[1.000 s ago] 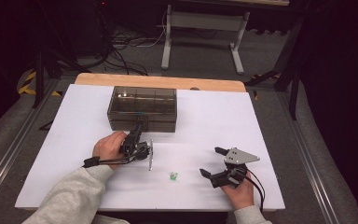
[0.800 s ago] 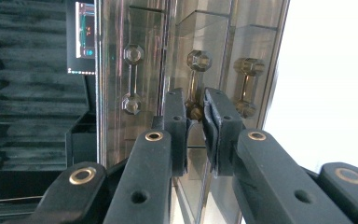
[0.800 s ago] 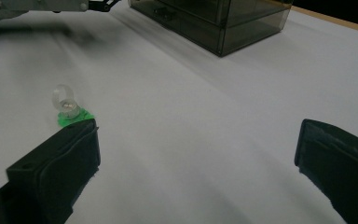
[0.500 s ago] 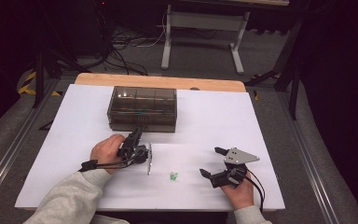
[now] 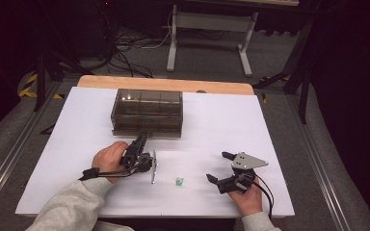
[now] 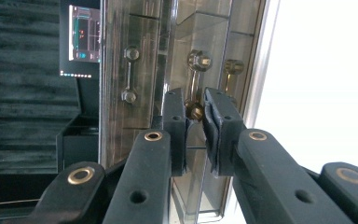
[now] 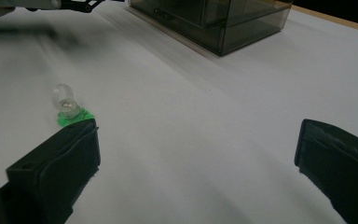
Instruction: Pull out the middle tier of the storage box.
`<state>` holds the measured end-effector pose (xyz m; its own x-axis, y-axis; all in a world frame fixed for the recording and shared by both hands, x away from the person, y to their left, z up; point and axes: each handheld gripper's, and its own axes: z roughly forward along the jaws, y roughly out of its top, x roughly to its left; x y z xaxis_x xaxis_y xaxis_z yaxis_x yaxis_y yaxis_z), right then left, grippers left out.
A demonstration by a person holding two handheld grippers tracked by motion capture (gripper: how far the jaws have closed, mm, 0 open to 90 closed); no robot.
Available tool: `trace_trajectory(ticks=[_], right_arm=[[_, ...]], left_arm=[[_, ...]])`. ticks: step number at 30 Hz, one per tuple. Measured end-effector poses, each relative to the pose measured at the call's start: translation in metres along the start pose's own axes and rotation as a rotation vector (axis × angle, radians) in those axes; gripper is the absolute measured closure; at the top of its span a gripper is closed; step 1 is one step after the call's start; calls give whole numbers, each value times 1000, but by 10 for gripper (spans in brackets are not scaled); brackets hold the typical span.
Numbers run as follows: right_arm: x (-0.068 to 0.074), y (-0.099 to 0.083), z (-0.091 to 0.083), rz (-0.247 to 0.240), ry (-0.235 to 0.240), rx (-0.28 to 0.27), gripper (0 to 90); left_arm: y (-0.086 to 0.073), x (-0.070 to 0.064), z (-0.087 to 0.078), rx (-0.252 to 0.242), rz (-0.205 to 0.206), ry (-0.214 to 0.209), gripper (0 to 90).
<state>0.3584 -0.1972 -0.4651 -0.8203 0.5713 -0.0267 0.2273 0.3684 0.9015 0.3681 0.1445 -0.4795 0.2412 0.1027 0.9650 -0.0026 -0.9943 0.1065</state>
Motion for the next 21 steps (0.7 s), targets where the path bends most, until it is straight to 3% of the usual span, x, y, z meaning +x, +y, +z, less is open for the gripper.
trace_trajectory(ticks=[4, 9, 21], right_arm=[[0, 0, 0, 0, 0, 1, 5], [0, 0, 0, 0, 0, 1, 5], [1, 0, 0, -4, 2, 3, 5]], left_arm=[[0, -1, 0, 0, 15, 4, 786], [0, -1, -1, -19, 6, 11, 663], [0, 1, -7, -48, 0, -1, 625]])
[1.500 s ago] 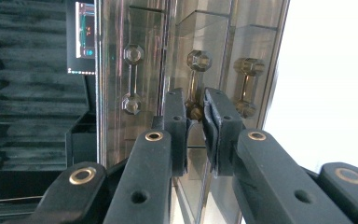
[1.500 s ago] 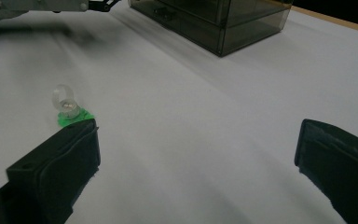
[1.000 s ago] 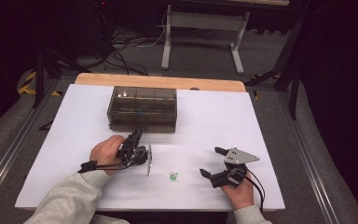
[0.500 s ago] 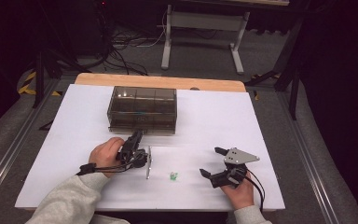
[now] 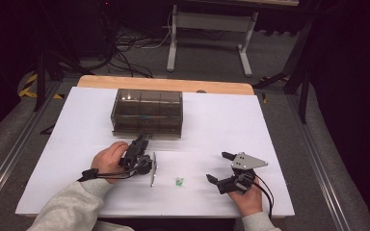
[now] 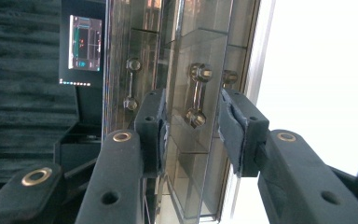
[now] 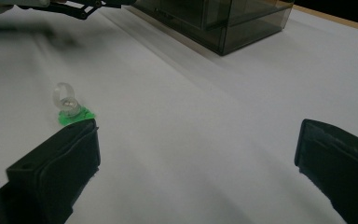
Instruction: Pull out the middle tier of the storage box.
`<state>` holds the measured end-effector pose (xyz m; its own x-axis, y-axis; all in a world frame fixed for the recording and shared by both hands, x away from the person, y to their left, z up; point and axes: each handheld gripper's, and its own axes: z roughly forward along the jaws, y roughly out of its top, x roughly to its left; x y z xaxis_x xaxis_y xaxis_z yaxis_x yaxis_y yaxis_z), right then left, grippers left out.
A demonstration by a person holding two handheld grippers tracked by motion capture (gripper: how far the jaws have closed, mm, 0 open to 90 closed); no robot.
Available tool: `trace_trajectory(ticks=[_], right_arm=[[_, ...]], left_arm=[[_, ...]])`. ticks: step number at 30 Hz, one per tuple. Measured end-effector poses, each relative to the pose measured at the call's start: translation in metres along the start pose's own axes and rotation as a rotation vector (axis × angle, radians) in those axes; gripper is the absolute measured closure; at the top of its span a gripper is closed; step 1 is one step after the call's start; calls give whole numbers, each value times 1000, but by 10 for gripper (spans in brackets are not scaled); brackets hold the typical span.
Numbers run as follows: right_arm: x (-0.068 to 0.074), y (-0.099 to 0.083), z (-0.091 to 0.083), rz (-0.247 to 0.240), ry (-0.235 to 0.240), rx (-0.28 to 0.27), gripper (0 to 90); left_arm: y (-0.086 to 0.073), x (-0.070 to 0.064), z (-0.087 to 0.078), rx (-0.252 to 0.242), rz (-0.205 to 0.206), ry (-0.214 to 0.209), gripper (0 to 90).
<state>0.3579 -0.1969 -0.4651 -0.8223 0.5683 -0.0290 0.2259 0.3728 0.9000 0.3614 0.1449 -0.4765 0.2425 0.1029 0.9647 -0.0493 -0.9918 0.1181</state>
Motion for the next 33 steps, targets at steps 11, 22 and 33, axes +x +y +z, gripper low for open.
trace_trajectory(ticks=[11, 22, 33], right_arm=[[0, 0, 0, -1, 3, -1, 5], [0, 0, 0, -2, 5, 0, 5], [1, 0, 0, -3, 7, -1, 5]], left_arm=[[-5, 10, -12, -85, -65, -75, 580], [-15, 25, -20, -185, -209, -178, 522], [-28, 47, -24, -290, -420, -309, 468]])
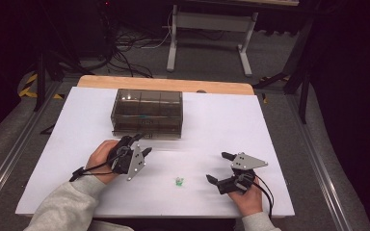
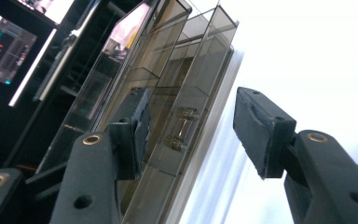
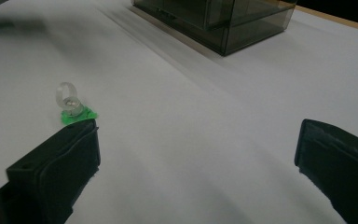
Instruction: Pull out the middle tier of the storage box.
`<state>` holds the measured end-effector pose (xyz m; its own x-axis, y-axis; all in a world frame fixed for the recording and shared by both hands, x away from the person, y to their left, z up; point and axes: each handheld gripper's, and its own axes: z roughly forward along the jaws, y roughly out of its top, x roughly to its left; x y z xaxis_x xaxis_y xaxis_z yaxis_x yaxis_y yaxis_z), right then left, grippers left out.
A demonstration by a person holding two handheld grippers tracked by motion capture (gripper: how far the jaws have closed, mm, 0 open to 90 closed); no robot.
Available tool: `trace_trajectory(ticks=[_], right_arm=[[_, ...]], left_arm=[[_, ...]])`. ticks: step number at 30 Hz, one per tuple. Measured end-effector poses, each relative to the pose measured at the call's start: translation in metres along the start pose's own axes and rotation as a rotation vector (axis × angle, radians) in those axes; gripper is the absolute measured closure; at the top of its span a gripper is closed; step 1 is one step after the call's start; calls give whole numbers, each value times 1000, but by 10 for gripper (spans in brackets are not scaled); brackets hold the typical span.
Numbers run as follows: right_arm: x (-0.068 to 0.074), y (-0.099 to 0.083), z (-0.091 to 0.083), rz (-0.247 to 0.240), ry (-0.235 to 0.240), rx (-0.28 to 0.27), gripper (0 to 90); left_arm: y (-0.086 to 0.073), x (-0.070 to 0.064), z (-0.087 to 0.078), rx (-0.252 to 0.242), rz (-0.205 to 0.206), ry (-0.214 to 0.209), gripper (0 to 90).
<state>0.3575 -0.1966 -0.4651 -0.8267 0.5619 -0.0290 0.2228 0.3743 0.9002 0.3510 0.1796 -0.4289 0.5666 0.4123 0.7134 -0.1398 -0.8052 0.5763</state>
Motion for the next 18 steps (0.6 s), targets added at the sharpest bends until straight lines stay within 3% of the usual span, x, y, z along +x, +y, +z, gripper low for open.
trace_trajectory(ticks=[5, 6, 15, 18], right_arm=[[0, 0, 0, 0, 1, 0, 5], [0, 0, 0, 0, 2, 0, 5], [0, 0, 0, -1, 4, 0, 5], [0, 0, 0, 0, 4, 0, 5]], left_arm=[[-2, 6, -2, -27, -58, -41, 454], [-3, 9, -4, -36, -104, -62, 449], [-6, 21, -6, -68, -183, -125, 444], [-9, 27, -7, -102, -243, -165, 444]])
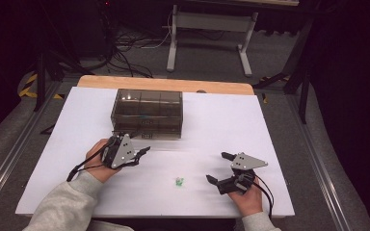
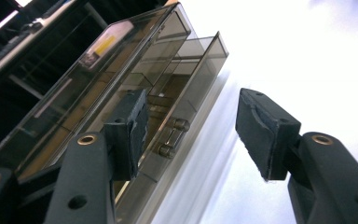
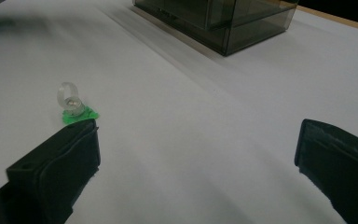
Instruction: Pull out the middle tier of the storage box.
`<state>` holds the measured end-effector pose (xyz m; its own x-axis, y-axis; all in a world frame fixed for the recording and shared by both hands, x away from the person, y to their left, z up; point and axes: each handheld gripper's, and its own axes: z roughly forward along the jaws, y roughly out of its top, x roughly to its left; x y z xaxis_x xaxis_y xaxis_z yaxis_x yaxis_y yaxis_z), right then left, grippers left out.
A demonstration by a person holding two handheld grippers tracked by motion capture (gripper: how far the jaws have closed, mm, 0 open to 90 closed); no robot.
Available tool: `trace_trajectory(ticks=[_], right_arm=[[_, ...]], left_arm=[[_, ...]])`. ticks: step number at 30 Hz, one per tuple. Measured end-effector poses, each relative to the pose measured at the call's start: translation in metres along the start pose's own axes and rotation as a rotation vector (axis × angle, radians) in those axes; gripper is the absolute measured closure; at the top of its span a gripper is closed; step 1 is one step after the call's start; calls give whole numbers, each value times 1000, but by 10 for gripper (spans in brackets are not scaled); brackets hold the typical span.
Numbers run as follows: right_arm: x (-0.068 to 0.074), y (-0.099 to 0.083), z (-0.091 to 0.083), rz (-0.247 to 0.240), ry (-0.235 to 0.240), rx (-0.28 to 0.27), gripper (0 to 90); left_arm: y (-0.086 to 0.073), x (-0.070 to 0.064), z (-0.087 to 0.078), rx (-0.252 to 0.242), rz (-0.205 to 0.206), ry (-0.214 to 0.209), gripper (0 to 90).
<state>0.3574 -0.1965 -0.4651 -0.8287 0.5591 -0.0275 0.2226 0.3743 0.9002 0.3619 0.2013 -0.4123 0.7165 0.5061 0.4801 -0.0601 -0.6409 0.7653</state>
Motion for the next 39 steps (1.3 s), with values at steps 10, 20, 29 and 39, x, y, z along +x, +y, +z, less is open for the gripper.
trace_trajectory(ticks=[10, 20, 29, 39], right_arm=[[0, 0, 0, 2, 1, 0, 5], [0, 0, 0, 3, 2, 0, 5], [0, 0, 0, 3, 4, 0, 5], [0, 0, 0, 9, 14, -6, 2]], left_arm=[[-4, 16, -5, -76, -149, -85, 399], [-9, 29, -10, -165, -303, -187, 358], [-11, 37, -4, -153, -358, -267, 280], [-9, 51, -2, -126, -385, -363, 192]])
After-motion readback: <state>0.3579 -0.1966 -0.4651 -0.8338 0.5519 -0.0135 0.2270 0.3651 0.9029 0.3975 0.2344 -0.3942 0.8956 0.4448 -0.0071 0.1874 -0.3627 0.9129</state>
